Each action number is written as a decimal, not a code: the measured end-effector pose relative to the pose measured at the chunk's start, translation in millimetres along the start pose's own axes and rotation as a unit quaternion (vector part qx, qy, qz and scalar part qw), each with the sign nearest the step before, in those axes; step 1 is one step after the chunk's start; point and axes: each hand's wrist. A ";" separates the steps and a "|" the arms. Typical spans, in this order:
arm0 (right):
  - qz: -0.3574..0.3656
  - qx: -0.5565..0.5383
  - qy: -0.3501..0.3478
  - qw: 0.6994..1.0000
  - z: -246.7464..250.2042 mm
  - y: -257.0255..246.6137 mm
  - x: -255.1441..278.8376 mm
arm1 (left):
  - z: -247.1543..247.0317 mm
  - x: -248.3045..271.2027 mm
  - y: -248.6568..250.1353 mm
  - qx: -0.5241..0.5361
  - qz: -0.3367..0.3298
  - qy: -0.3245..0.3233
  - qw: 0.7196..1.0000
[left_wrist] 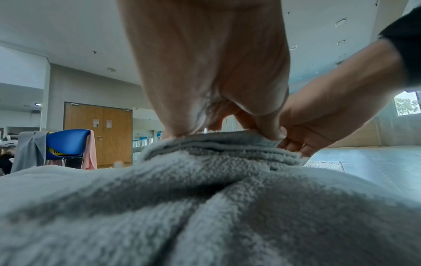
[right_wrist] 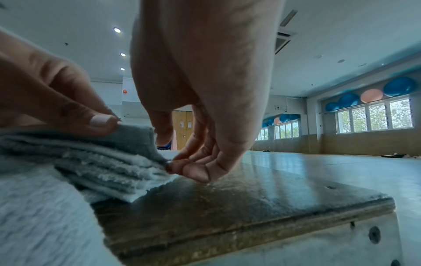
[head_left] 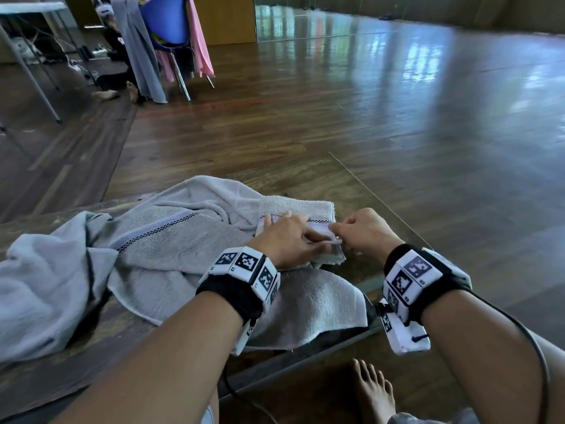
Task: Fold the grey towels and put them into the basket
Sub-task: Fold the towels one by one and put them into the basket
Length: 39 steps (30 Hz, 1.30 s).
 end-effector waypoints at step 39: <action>0.130 0.150 -0.184 0.963 -52.1 -9.5 -8.7 | -14.8 -29.8 -45.2 -0.038 0.117 0.005 0.992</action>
Point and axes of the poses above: each hand's wrist, its own x-axis away from the middle knuckle, its own z-axis out of the back of the hand, y = z × x, and after that the axes turned 11 degrees about z, right-handed
